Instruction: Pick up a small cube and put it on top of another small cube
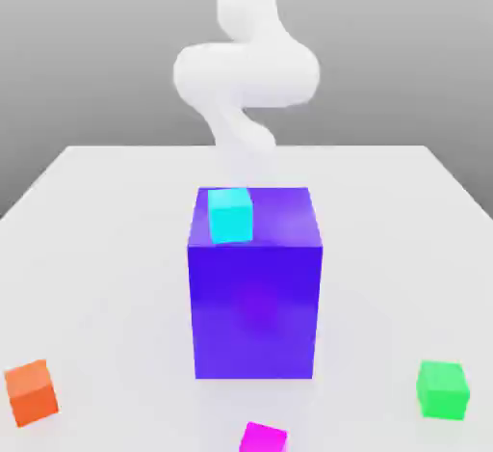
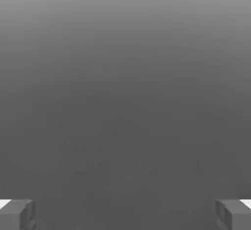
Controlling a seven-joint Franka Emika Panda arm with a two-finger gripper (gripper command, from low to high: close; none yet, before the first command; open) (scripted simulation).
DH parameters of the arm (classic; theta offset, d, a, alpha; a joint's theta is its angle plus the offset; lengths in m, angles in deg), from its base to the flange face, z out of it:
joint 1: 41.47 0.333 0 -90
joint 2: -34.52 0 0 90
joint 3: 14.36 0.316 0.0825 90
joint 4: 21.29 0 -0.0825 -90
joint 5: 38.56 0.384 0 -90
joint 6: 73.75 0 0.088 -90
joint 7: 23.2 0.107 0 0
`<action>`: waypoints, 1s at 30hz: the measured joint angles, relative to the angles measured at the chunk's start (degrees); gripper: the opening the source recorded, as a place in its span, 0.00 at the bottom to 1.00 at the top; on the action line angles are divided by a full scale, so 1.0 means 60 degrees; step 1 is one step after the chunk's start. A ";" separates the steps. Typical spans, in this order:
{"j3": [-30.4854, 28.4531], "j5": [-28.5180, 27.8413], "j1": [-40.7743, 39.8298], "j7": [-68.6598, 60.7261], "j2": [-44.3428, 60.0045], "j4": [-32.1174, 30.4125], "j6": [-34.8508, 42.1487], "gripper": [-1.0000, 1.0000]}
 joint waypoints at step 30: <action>-0.2057 0.2686 0.2609 -1.1514 0.9115 -0.0215 -0.2621 0.50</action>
